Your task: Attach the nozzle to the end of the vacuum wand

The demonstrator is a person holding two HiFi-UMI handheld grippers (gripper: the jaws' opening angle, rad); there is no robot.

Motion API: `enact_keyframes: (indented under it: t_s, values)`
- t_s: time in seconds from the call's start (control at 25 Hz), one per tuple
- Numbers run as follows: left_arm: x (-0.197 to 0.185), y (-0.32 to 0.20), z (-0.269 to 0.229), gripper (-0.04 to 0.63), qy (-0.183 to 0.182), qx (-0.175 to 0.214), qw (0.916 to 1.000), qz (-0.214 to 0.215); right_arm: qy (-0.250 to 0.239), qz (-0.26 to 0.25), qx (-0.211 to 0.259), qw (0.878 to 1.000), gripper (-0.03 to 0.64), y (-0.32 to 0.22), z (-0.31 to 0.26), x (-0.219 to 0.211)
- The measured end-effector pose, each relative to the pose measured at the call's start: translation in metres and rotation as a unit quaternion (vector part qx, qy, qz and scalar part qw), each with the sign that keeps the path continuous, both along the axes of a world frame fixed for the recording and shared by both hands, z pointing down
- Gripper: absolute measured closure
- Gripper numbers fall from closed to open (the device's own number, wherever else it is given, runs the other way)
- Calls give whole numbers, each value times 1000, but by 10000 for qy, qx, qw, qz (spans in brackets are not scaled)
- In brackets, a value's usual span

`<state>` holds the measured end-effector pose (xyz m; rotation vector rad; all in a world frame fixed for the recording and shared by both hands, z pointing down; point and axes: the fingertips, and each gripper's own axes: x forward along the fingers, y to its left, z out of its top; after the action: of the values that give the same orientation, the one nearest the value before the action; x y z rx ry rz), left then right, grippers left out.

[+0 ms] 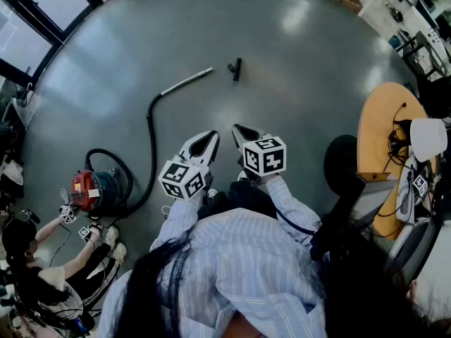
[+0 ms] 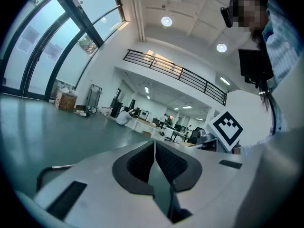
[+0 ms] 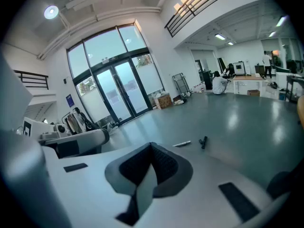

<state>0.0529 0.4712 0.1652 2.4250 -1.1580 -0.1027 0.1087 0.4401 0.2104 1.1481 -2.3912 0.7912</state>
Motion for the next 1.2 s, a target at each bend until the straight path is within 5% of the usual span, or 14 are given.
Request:
enact_keyframes:
  t_s: [0.6,1.2]
  values:
    - [-15,27,10,577,57,-198,9998,46,-103,262,-114,9995,609,30,6,-6]
    - [4,-5,19,577,-27,-373,9993,38,-146,173,-192,9996,609,-3,14,17]
